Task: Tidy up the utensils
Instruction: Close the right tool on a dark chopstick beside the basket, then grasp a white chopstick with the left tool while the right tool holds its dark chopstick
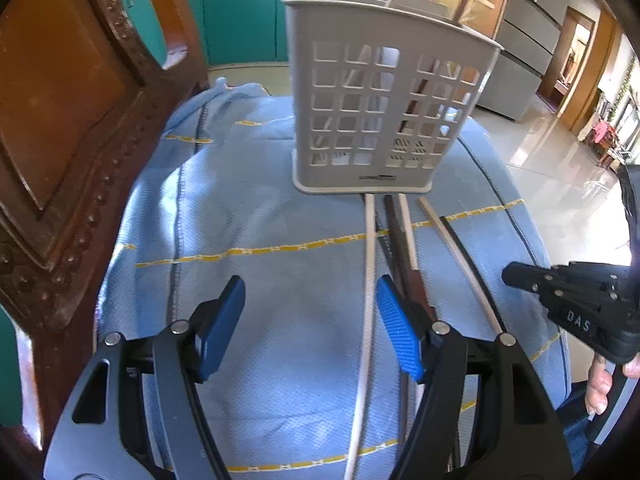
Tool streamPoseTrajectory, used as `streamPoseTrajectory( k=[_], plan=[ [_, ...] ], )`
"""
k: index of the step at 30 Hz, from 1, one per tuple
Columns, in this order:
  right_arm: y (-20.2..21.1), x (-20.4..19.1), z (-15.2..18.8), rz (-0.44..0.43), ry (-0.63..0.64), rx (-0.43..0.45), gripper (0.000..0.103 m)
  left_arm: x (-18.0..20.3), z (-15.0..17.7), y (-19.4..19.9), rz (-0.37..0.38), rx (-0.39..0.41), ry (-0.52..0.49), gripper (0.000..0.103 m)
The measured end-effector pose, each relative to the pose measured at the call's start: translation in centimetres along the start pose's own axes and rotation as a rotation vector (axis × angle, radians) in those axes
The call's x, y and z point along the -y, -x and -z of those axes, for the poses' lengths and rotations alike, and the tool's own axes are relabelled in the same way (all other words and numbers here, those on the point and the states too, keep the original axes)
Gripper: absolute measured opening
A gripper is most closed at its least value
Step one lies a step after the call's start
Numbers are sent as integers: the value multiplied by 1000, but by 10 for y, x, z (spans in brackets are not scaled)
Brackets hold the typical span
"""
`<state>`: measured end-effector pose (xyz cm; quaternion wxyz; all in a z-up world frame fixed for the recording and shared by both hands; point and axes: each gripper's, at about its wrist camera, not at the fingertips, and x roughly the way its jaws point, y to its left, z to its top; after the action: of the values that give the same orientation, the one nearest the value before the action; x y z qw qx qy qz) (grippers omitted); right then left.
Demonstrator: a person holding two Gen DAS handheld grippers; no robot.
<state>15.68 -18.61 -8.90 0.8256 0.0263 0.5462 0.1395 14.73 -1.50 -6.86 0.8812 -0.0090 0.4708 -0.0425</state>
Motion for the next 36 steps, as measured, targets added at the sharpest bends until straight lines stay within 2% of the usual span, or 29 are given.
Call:
streamPoseTrajectory(
  k=[5, 9, 11, 13, 18, 23, 26, 30, 36],
  plan=[
    [-8, -8, -2, -43, 0, 6, 4, 14, 5, -11, -9, -28, -63, 68],
    [-17, -18, -8, -50, 22, 25, 4, 25, 12, -25, -44, -75, -122, 50],
    [-21, -22, -11, -37, 32, 33, 5, 27, 15, -30, -38, -85, -129, 49],
    [-23, -26, -12, -23, 39, 39, 5, 28, 17, -32, -56, -90, -134, 41],
    [-18, -23, -11, -66, 27, 31, 5, 19, 17, -34, -70, -100, -107, 38],
    [-18, -22, -7, -60, 49, 31, 6, 8, 13, -33, -69, -114, -67, 38],
    [-19, -29, -6, -67, 61, 31, 12, 6, 9, -37, -71, -115, -63, 38],
    [-20, -36, -3, -7, 113, 36, 16, 7, 6, -39, -77, -110, -72, 38],
    [-21, -20, -5, 4, 45, 9, 13, 8, 9, -36, -77, -112, -59, 37]
  ],
)
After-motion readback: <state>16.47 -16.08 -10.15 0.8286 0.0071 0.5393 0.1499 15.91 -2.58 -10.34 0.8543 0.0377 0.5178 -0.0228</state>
